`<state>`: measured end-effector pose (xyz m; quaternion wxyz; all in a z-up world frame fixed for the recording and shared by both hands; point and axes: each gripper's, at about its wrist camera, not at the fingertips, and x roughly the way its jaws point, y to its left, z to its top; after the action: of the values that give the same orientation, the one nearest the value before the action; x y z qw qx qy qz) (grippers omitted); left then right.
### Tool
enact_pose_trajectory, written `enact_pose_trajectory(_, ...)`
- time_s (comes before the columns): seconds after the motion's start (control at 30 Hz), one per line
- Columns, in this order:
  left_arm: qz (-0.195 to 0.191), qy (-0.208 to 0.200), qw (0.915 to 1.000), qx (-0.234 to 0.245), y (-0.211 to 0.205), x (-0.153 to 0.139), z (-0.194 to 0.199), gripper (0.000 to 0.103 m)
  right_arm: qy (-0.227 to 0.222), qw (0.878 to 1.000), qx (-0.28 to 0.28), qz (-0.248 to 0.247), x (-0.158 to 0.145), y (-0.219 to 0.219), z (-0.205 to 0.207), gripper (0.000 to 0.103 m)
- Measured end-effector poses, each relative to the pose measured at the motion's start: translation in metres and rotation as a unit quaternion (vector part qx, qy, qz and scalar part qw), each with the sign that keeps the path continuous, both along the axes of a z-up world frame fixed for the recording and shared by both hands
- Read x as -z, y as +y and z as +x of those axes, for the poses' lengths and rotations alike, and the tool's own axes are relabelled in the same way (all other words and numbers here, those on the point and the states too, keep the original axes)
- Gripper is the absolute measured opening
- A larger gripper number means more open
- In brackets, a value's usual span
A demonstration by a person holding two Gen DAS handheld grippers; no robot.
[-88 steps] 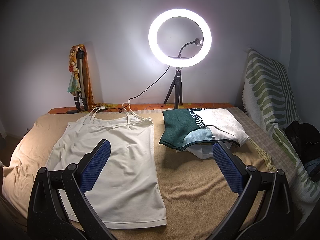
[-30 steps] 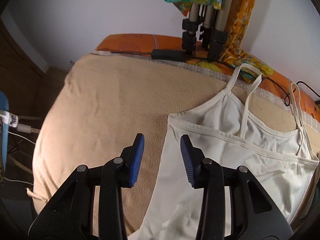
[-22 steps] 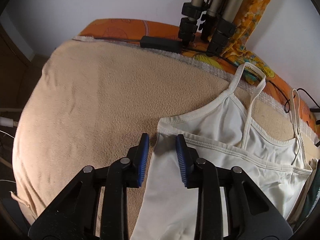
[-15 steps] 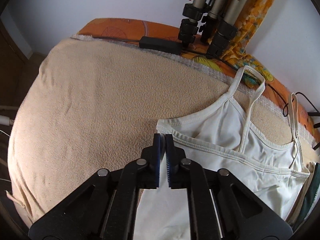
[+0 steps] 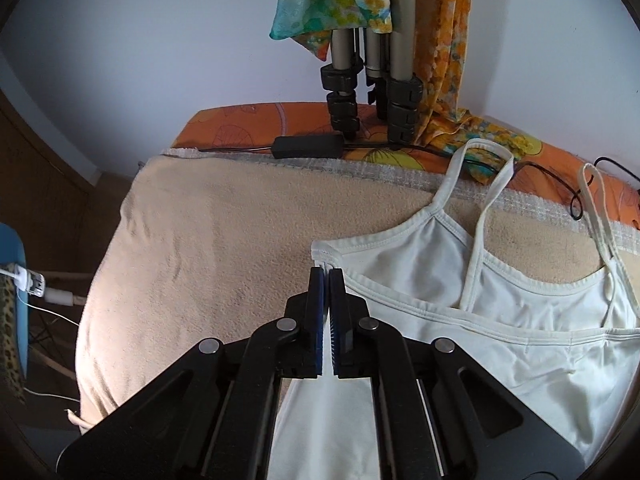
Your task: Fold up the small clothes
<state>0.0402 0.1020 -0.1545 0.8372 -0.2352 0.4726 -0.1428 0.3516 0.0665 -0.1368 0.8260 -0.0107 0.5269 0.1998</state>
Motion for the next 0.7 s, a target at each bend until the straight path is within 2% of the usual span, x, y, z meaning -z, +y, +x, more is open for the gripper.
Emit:
enact_pose_trajectory(0.2,-0.001,-0.025,0.9992,0.030,-0.020,-0.017,-0.002,0.004,-0.008,1.000,-0.007,0.015,-0.012,-0.019,0.002,0.003)
enact_pose_trajectory(0.43,-0.009,-0.025,0.9976,0.065,-0.047,-0.020,0.002,0.004,-0.016,0.999,0.012,0.036,-0.023,-0.082,-0.004,0.003)
enact_pose_trajectory(0.7,-0.002,-0.020,0.9932,0.115,-0.093,-0.016,0.009,0.003,0.001,0.998,0.049,0.036,-0.003,-0.142,-0.002,0.003)
